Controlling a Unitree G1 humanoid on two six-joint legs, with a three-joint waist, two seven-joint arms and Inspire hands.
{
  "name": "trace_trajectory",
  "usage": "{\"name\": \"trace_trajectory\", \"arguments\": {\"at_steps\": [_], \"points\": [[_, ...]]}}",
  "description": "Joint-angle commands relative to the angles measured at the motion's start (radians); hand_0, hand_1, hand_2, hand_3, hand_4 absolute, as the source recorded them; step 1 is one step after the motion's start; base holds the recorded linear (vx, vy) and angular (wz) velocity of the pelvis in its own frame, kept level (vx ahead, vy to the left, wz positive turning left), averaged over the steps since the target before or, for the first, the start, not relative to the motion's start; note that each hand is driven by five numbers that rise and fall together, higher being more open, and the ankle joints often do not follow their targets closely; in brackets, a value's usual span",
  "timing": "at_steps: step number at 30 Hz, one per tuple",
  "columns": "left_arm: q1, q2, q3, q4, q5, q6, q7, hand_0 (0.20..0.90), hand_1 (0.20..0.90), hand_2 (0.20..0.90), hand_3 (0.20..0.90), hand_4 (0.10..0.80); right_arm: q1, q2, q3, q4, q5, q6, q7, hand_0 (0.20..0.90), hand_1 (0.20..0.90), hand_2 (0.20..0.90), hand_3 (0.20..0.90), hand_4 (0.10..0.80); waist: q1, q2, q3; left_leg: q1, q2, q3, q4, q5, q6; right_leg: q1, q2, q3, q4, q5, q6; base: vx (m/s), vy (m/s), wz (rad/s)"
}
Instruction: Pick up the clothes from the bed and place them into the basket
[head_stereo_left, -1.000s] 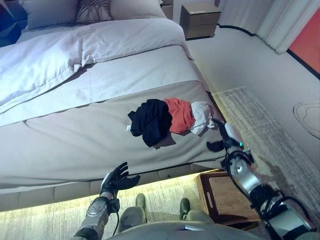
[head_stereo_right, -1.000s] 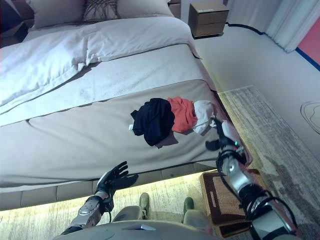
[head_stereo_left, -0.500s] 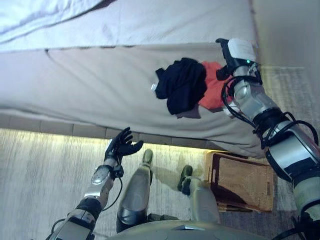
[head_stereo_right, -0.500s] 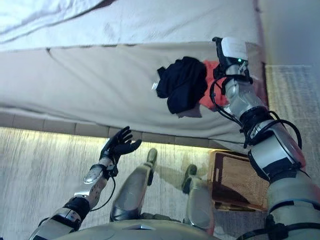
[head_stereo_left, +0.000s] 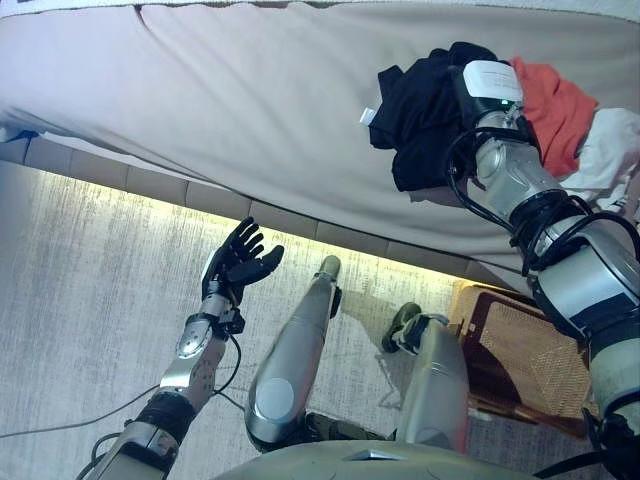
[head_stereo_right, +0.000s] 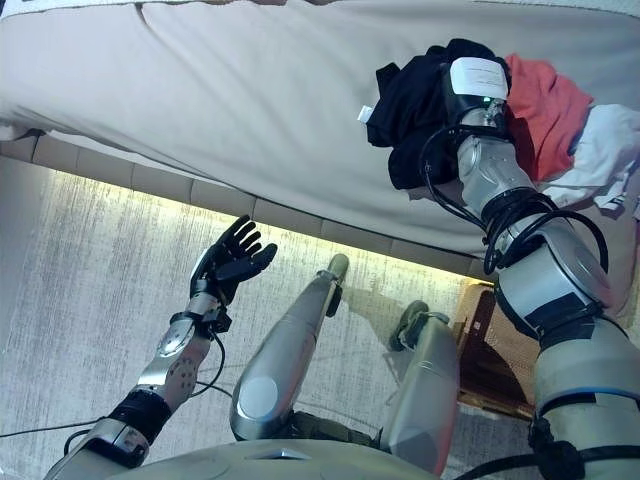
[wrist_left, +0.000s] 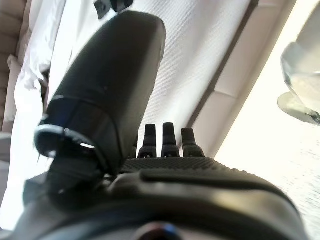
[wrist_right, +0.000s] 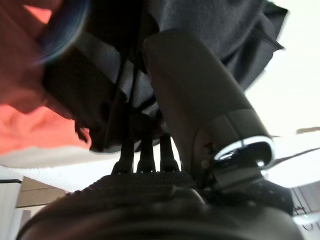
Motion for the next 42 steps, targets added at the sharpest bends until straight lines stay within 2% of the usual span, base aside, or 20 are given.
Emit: {"name": "trace_trajectory", "arguments": {"at_steps": [1,12,13,14,15,18,24,28,32,37,39,40,42], "points": [[0.023,0.049,0.008,-0.179,-0.032,-0.108,-0.005,0.9,0.9,0.9,0.9,0.8,-0.186,-0.058,0.081,0.045,-0.022,0.016,-0.012,0.9,0.9,0.9,0.9,0.8,0.03,0.046,-0.036,-0.057,-0.033,0.014,0.115,-0.137,0.071,-0.045,0.066,-0.06,0.046,-0.005,-0.067,-0.025,-0.014,0.07],[0.049,0.1,0.028,-0.302,-0.093,-0.136,-0.011,0.9,0.9,0.9,0.9,0.8,-0.293,-0.086,0.187,0.179,0.005,0.112,0.116,0.9,0.9,0.9,0.9,0.8,0.062,0.093,-0.036,-0.258,-0.057,0.029,0.251,-0.155,0.086,-0.253,0.057,-0.047,0.183,-0.029,-0.069,-0.02,-0.004,0.06],[0.054,0.103,0.03,-0.305,-0.098,-0.136,-0.019,0.9,0.9,0.9,0.9,0.8,-0.299,-0.09,0.19,0.186,0.023,0.113,0.115,0.749,0.749,0.749,0.724,0.624,0.064,0.095,-0.036,-0.265,-0.058,0.03,0.255,-0.156,0.088,-0.26,0.056,-0.049,0.189,-0.032,-0.071,-0.02,-0.001,0.07],[0.059,0.107,0.033,-0.31,-0.102,-0.136,-0.021,0.9,0.9,0.9,0.9,0.8,-0.301,-0.093,0.188,0.192,0.04,0.108,0.104,0.502,0.502,0.502,0.436,0.336,0.066,0.095,-0.036,-0.266,-0.057,0.03,0.256,-0.157,0.089,-0.263,0.056,-0.051,0.192,-0.033,-0.072,0.0,0.0,0.0],[0.062,0.11,0.037,-0.314,-0.105,-0.133,-0.024,0.9,0.9,0.9,0.9,0.8,-0.302,-0.095,0.184,0.194,0.056,0.1,0.087,0.3,0.3,0.3,0.2,0.1,0.067,0.094,-0.036,-0.266,-0.056,0.029,0.256,-0.157,0.089,-0.263,0.058,-0.053,0.192,-0.032,-0.071,0.0,0.0,0.0],[0.077,0.126,0.053,-0.33,-0.116,-0.121,-0.034,0.9,0.9,0.9,0.9,0.8,-0.29,-0.11,0.147,0.193,0.107,0.065,0.012,0.3,0.3,0.3,0.2,0.1,0.069,0.086,-0.036,-0.252,-0.052,0.028,0.26,-0.16,0.088,-0.245,0.059,-0.063,0.187,-0.028,-0.068,-0.005,-0.028,0.08],[0.097,0.127,0.056,-0.327,-0.113,-0.143,-0.035,0.9,0.9,0.9,0.9,0.8,-0.251,-0.136,0.093,0.159,0.159,0.014,-0.057,0.3,0.3,0.3,0.2,0.1,0.054,0.071,-0.036,-0.16,-0.039,0.031,0.222,-0.163,0.079,-0.15,0.063,-0.071,0.127,-0.01,-0.063,0.01,0.017,-0.1],[0.104,0.118,0.066,-0.311,-0.114,-0.134,-0.041,0.9,0.9,0.9,0.9,0.8,-0.206,-0.147,0.032,0.132,0.219,-0.004,-0.108,0.3,0.3,0.3,0.2,0.1,0.04,0.049,-0.036,-0.038,-0.028,0.031,0.156,-0.162,0.072,-0.023,0.06,-0.076,0.044,0.009,-0.055,0.036,0.045,0.01],[0.093,0.113,0.08,-0.295,-0.097,-0.116,-0.038,0.9,0.9,0.9,0.9,0.8,-0.157,-0.185,-0.047,0.091,0.288,-0.064,-0.15,0.3,0.3,0.3,0.2,0.1,0.023,0.016,-0.037,0.116,-0.011,0.034,0.048,-0.15,0.065,0.131,0.059,-0.077,-0.059,0.03,-0.043,0.054,0.04,-0.12],[0.07,0.095,0.054,-0.264,-0.051,-0.09,0.006,0.9,0.9,0.9,0.9,0.8,-0.113,-0.236,-0.129,0.021,0.362,-0.135,-0.195,0.3,0.3,0.3,0.2,0.1,-0.006,-0.029,-0.113,0.274,0.017,0.036,-0.1,-0.132,0.058,0.296,0.071,-0.075,-0.228,0.066,-0.028,0.073,0.024,-0.21],[0.066,0.086,0.047,-0.243,-0.046,-0.068,0.023,0.9,0.9,0.9,0.9,0.8,-0.106,-0.252,-0.138,0.003,0.382,-0.16,-0.193,0.3,0.3,0.3,0.2,0.1,-0.018,-0.045,-0.141,0.336,0.03,0.038,-0.164,-0.122,0.053,0.361,0.084,-0.073,-0.311,0.085,-0.023,0.048,0.003,-0.18],[0.062,0.081,0.045,-0.23,-0.038,-0.059,0.034,0.9,0.9,0.9,0.9,0.8,-0.107,-0.265,-0.141,-0.009,0.389,-0.175,-0.192,0.3,0.3,0.3,0.2,0.1,-0.028,-0.057,-0.16,0.358,0.035,0.041,-0.21,-0.091,0.054,0.389,0.091,-0.077,-0.373,0.119,-0.027,0.044,-0.005,-0.29],[0.062,0.07,0.044,-0.2,-0.03,-0.043,0.05,0.9,0.9,0.9,0.9,0.8,-0.101,-0.3,-0.147,-0.057,0.422,-0.185,-0.182,0.3,0.3,0.3,0.2,0.1,-0.053,-0.083,-0.206,0.434,0.053,0.055,-0.295,-0.075,0.048,0.467,0.113,-0.068,-0.484,0.145,-0.02,0.116,-0.022,-0.27]]}}
